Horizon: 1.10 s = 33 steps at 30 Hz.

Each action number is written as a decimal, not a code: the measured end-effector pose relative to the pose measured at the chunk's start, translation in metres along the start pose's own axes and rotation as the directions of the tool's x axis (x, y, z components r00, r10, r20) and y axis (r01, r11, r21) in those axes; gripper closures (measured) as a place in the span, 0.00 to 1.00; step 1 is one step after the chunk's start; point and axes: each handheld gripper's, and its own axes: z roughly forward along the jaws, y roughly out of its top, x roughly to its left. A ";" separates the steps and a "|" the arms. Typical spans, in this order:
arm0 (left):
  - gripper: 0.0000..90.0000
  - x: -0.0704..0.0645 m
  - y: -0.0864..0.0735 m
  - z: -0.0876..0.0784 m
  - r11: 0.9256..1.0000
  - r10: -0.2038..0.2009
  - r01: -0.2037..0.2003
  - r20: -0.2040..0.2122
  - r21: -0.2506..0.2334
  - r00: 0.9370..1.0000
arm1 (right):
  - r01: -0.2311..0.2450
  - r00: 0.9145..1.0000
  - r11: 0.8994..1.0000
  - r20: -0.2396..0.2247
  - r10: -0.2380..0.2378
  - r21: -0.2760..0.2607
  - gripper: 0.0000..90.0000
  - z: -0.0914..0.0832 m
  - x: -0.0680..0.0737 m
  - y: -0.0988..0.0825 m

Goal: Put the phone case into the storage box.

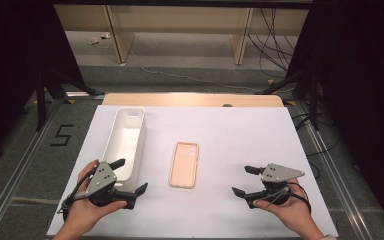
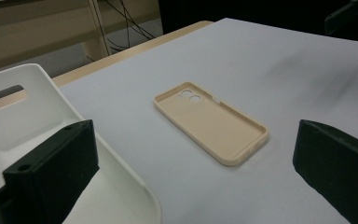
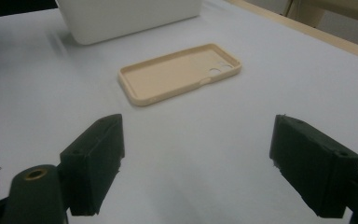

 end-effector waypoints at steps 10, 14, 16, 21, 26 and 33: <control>0.00 0.000 0.001 0.002 1.000 0.004 -0.004 -0.007 0.002 1.000 | 0.036 0.999 0.999 -0.029 -0.036 0.023 0.22 0.009 0.004 0.007; 0.00 0.001 0.001 0.001 1.000 0.004 -0.004 -0.007 -0.003 1.000 | 0.048 0.998 0.998 -0.039 -0.047 0.031 0.22 0.014 0.006 0.011; 0.00 0.001 0.001 0.001 1.000 0.002 -0.002 -0.008 -0.007 1.000 | 0.057 0.997 0.998 -0.046 -0.056 0.033 0.22 0.018 0.008 0.013; 0.00 0.001 0.001 0.001 1.000 0.002 -0.002 -0.007 -0.006 1.000 | 0.081 0.995 0.996 -0.064 -0.078 0.039 0.22 0.027 0.013 0.022; 0.00 0.001 0.001 0.002 1.000 0.005 -0.005 -0.008 -0.008 1.000 | 0.106 0.992 0.993 -0.081 -0.102 0.054 0.22 0.039 0.018 0.029; 0.00 0.001 0.001 0.002 1.000 0.005 -0.005 -0.006 -0.008 1.000 | 0.148 0.985 0.984 -0.108 -0.137 0.103 0.23 0.059 0.024 0.038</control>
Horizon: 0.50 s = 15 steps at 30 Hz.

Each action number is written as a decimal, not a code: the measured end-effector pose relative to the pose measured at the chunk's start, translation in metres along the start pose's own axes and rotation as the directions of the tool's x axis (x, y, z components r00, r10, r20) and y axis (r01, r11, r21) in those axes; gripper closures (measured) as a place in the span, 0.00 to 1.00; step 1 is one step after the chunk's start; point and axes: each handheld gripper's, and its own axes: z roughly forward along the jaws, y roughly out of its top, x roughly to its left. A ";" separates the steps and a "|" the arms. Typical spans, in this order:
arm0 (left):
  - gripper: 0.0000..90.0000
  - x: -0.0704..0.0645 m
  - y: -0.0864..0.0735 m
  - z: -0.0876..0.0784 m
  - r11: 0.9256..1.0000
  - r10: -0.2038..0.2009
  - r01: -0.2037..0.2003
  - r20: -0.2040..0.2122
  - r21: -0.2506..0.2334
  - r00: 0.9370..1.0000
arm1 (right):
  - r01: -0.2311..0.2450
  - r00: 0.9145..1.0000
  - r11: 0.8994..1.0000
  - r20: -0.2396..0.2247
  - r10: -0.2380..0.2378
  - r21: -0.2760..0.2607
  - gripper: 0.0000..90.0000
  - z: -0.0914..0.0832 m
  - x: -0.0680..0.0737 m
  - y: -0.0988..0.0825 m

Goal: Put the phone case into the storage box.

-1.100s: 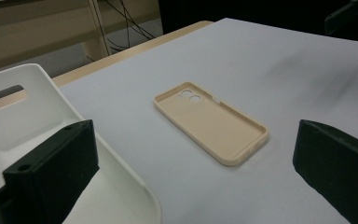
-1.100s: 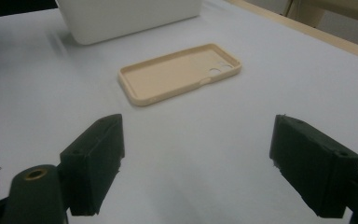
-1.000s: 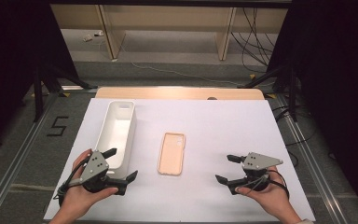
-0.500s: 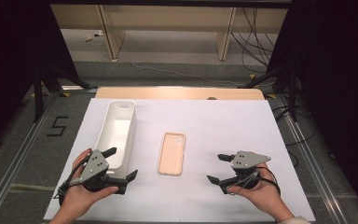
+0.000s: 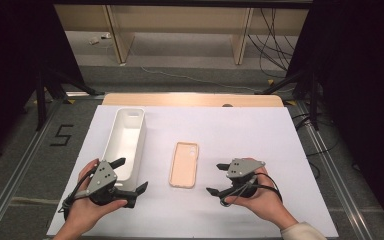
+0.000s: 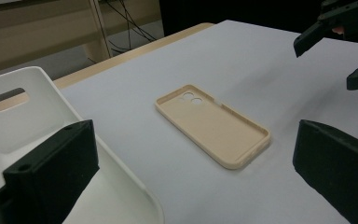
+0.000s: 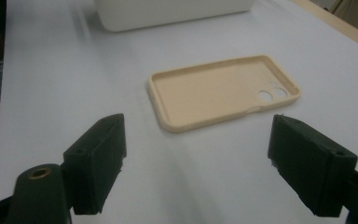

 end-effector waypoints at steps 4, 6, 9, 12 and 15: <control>0.00 0.000 0.000 0.000 1.000 0.000 0.000 0.002 0.001 1.000 | 0.025 1.000 0.999 -0.019 -0.024 0.036 0.24 0.013 0.002 0.007; 0.00 0.000 0.000 0.000 1.000 -0.001 0.001 0.001 0.000 1.000 | 0.036 0.999 0.998 -0.027 -0.035 0.048 0.24 0.020 0.003 0.010; 0.00 0.000 0.000 0.000 1.000 -0.002 0.002 0.002 -0.001 1.000 | 0.050 0.998 0.996 -0.032 -0.047 0.070 0.24 0.029 0.004 0.015; 0.00 0.000 0.000 0.000 1.000 -0.002 0.002 0.003 0.000 1.000 | 0.066 0.997 0.994 -0.043 -0.062 0.084 0.25 0.039 0.004 0.019; 0.00 0.000 0.000 0.000 1.000 -0.003 0.003 0.003 -0.002 1.000 | 0.078 0.996 0.992 -0.049 -0.073 0.104 0.26 0.047 0.004 0.022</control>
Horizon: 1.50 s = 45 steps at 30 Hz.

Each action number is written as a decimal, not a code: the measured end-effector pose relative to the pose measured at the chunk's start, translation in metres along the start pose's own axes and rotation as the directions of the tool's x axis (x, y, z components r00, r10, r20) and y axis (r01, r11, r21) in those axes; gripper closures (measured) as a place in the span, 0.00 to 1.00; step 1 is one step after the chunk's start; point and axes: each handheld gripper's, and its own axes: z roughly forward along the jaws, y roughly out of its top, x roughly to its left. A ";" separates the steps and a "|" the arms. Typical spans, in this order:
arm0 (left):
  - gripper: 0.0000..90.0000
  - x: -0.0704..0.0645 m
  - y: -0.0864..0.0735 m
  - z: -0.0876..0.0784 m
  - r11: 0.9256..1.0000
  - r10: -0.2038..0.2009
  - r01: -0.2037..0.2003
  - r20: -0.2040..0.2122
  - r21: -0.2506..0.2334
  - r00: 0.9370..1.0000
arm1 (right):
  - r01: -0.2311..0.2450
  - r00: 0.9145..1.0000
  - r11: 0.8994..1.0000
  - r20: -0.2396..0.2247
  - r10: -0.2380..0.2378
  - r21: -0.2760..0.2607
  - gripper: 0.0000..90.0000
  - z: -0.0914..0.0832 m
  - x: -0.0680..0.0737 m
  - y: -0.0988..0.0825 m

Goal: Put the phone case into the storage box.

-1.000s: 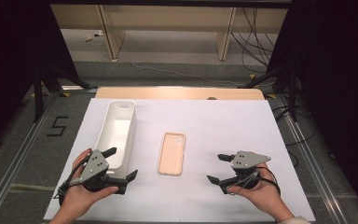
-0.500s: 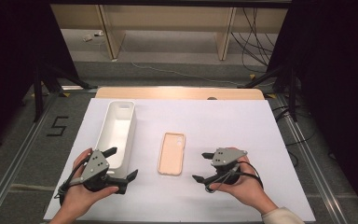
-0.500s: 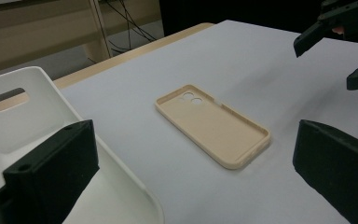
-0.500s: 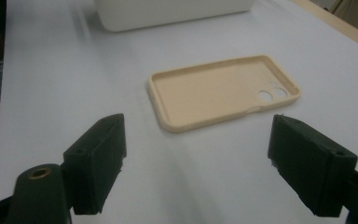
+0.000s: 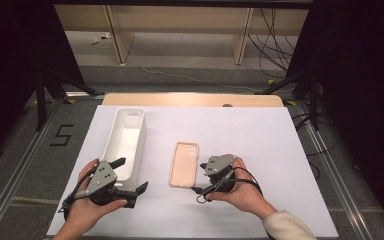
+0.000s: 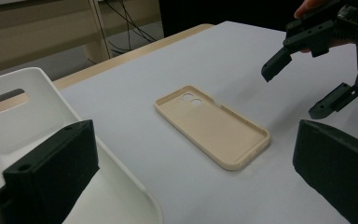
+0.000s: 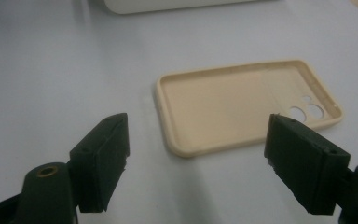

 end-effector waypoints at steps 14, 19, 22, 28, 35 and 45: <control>0.00 0.000 0.000 0.000 1.000 -0.001 0.001 0.001 -0.001 1.000 | 0.063 0.998 0.994 -0.009 -0.063 0.088 0.28 0.037 -0.005 0.013; 0.00 0.000 0.000 0.000 1.000 -0.001 0.001 0.004 -0.001 1.000 | 0.093 0.996 0.987 -0.018 -0.091 0.129 0.29 0.051 -0.003 0.020; 0.00 0.000 0.000 0.000 1.000 -0.003 0.003 0.005 -0.004 1.000 | 0.112 0.994 0.981 -0.019 -0.110 0.160 0.29 0.058 -0.001 0.023; 0.00 0.000 0.000 0.000 1.000 -0.003 0.003 0.006 -0.004 1.000 | 0.132 0.991 0.971 -0.021 -0.130 0.202 0.30 0.063 -0.002 0.024; 0.00 -0.001 0.000 0.000 1.000 -0.001 0.001 0.005 -0.003 1.000 | 0.151 0.988 0.957 -0.029 -0.149 0.248 0.30 0.067 -0.003 0.027; 0.00 -0.002 0.000 0.000 1.000 0.002 -0.002 0.007 -0.003 1.000 | 0.175 0.985 0.931 -0.059 -0.164 0.319 0.32 0.073 -0.004 0.032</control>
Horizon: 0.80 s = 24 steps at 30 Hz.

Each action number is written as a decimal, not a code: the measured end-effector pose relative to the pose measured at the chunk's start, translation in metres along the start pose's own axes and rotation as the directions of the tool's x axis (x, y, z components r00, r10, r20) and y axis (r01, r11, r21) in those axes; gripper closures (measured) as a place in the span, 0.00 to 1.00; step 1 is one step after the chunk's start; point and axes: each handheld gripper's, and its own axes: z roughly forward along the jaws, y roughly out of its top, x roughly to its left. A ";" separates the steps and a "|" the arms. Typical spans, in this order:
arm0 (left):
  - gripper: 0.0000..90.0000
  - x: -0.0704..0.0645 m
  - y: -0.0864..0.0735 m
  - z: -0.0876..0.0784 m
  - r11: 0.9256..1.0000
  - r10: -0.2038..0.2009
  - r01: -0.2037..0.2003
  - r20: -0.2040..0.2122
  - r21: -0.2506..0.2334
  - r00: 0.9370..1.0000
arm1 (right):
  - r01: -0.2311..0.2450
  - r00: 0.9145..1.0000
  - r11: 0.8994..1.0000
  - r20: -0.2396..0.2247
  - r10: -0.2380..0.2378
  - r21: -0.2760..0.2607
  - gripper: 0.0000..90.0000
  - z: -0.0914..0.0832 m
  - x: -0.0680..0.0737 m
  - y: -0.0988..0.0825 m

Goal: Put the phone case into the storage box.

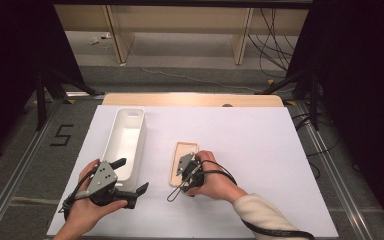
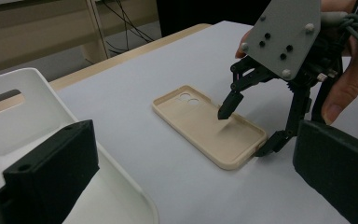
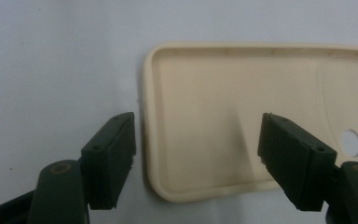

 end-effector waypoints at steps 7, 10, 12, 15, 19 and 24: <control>0.00 0.000 0.000 0.000 1.000 0.000 -0.001 0.003 0.003 1.000 | 0.012 1.000 0.999 -0.012 -0.011 0.030 0.33 0.001 -0.002 0.005; 0.00 0.000 0.000 0.000 1.000 0.001 -0.001 0.002 0.002 1.000 | 0.015 1.000 0.999 -0.015 -0.015 0.039 0.33 0.001 -0.002 0.006; 0.00 0.000 0.000 0.000 1.000 0.001 -0.001 0.003 0.003 1.000 | 0.011 1.000 0.999 -0.014 -0.010 0.044 0.33 0.001 -0.002 0.007; 0.00 0.000 0.000 0.000 1.000 0.001 -0.001 0.005 0.002 1.000 | 0.020 1.000 0.998 -0.017 -0.020 0.054 0.33 0.001 -0.002 0.008; 0.00 -0.001 0.000 0.000 1.000 0.001 -0.001 0.005 0.002 1.000 | 0.048 0.998 0.996 -0.031 -0.045 0.081 0.41 0.001 -0.002 0.012; 0.00 -0.001 0.000 0.000 1.000 0.000 0.000 0.006 0.001 1.000 | 0.087 0.995 0.990 -0.060 -0.081 0.108 0.52 0.001 0.000 0.017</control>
